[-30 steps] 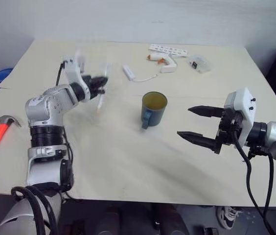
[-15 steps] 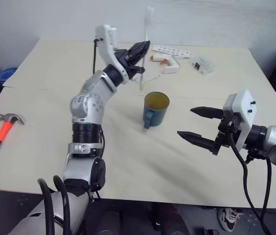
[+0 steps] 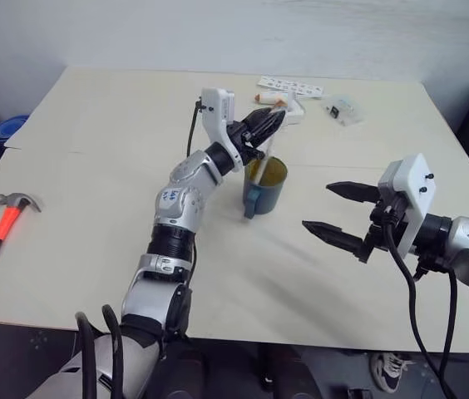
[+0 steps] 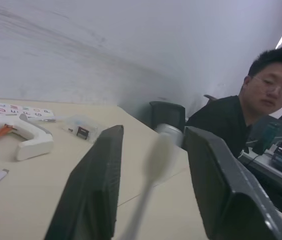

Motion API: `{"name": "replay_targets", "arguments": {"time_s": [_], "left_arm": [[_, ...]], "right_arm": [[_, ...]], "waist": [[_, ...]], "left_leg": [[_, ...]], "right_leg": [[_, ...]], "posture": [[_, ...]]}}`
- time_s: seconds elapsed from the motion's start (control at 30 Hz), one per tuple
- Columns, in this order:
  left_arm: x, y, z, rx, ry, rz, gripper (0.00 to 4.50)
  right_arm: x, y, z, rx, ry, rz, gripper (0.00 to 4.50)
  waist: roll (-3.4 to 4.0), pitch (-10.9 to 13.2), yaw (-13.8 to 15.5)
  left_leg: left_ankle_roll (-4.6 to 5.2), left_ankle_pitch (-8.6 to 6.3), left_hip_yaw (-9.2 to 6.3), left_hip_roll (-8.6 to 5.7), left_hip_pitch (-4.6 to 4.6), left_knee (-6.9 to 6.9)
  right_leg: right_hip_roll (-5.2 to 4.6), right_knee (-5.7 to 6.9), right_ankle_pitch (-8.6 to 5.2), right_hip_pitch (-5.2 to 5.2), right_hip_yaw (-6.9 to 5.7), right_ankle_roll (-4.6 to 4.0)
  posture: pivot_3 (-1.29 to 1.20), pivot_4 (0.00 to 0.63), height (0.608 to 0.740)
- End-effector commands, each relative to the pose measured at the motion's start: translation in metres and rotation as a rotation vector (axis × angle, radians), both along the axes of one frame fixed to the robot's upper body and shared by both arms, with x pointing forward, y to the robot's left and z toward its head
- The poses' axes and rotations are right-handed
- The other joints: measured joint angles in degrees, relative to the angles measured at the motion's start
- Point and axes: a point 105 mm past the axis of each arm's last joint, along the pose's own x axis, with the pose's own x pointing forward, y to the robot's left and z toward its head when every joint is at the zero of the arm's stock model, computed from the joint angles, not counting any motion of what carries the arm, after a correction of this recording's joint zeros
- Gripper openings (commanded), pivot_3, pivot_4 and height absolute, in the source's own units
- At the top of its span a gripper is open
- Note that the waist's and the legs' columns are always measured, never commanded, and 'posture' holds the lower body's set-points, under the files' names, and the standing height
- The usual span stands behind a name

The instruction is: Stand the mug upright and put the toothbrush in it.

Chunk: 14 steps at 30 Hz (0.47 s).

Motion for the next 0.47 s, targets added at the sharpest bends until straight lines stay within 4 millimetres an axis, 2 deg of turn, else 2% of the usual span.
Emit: {"name": "replay_targets", "arguments": {"time_s": [0.03,0.1,0.17,0.2,0.27,0.33,0.47], "left_arm": [[-0.021,0.021,0.028,0.027,-0.087,-0.038,3.31],[-0.032,0.036,0.032,0.086,-0.110,-0.062,3.90],[-0.052,0.057,0.036,0.206,-0.186,-0.114,4.49],[-0.060,0.066,0.037,0.262,-0.214,-0.132,4.49],[-0.082,0.106,0.029,0.495,-0.263,-0.178,4.49],[-0.096,0.133,0.018,0.675,-0.254,-0.207,4.49],[-0.105,0.161,-0.003,0.853,-0.186,-0.203,4.49]], "right_arm": [[0.004,-0.001,0.012,0.000,-0.063,0.010,4.50],[0.008,-0.001,0.011,-0.002,-0.059,0.017,4.50],[0.011,-0.003,0.010,0.008,-0.043,0.020,4.50],[0.013,-0.005,0.009,0.013,-0.035,0.020,4.50],[0.017,-0.010,0.002,-0.003,0.002,0.024,4.50],[0.019,-0.013,-0.003,-0.013,0.023,0.033,4.50],[0.022,-0.014,-0.006,-0.007,0.038,0.045,4.50]], "waist": [[0.00,0.0,-0.5],[0.00,0.0,-1.0],[0.01,0.0,-1.3],[0.01,0.0,-1.6],[0.01,0.0,-2.1],[0.02,0.0,-2.7],[0.03,0.0,-2.4]], "left_leg": [[0.00,0.00,0.03,0.01,0.01,-0.02],[0.00,0.00,0.05,0.06,0.07,-0.06],[0.00,0.00,0.05,0.07,0.09,-0.07],[0.00,0.00,0.07,0.09,0.09,-0.08],[-0.01,0.00,0.14,0.13,0.11,-0.14],[-0.02,0.00,0.20,0.18,0.11,-0.21],[0.01,-0.01,0.18,0.15,0.08,-0.21]], "right_leg": [[0.02,0.01,0.00,-0.01,0.04,0.00],[0.06,0.05,0.00,-0.01,0.09,0.00],[0.08,0.06,-0.01,-0.02,0.10,-0.02],[0.09,0.06,-0.01,-0.02,0.13,-0.02],[0.13,0.08,-0.02,-0.08,0.19,-0.05],[0.16,0.10,-0.10,-0.15,0.18,-0.17],[0.08,0.06,-0.12,-0.14,0.13,-0.22]], "posture": [[0.00,0.150,0.740],[0.00,0.150,0.740],[0.00,0.150,0.740],[0.00,0.150,0.740],[0.00,0.150,0.740],[0.00,0.150,0.740],[0.00,0.150,0.740]]}}
